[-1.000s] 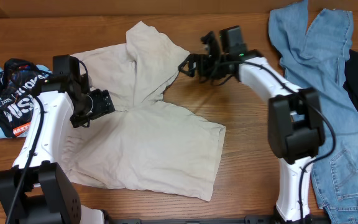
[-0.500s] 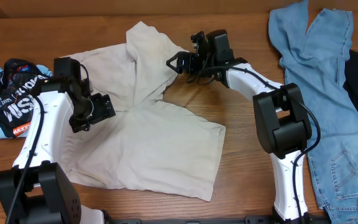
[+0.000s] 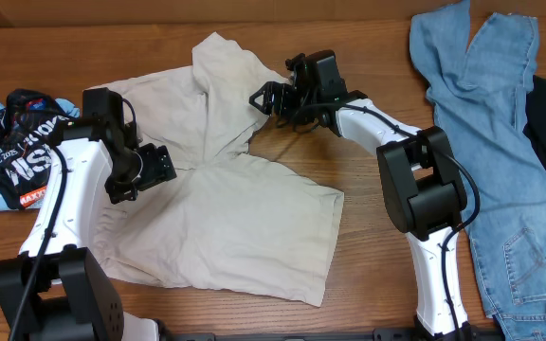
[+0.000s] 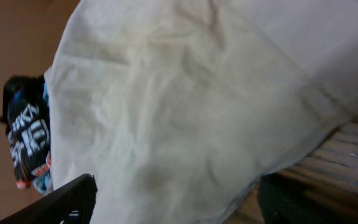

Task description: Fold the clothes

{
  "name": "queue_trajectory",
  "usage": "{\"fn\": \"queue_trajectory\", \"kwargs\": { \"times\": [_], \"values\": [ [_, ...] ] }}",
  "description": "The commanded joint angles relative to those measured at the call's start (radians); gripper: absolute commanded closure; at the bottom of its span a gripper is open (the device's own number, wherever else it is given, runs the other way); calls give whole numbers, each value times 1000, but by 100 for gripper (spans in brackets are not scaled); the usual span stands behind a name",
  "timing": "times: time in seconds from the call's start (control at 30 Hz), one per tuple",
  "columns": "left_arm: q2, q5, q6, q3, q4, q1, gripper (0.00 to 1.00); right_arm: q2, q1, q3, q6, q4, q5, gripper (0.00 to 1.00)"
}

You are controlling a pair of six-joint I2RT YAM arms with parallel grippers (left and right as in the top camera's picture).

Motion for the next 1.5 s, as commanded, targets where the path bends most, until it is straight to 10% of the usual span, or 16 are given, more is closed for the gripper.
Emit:
{"fn": "queue_trajectory", "kwargs": {
  "times": [0.0, 0.3, 0.8, 1.03, 1.47],
  "values": [
    [10, 8, 19, 16, 0, -2, 17, 21, 5, 3, 38, -12, 72, 22],
    [10, 7, 19, 16, 0, -2, 17, 21, 19, 3, 54, -14, 159, 96],
    [10, -39, 19, 16, 11, -2, 14, -257, -289, 50, -62, -534, 259, 96],
    [10, -38, 19, 16, 11, -2, 14, -273, -290, 50, -66, -828, 313, 78],
    [10, 176, 53, 17, 406, -22, 25, -362, -304, 51, -216, -830, 422, 70]
  ]
}}
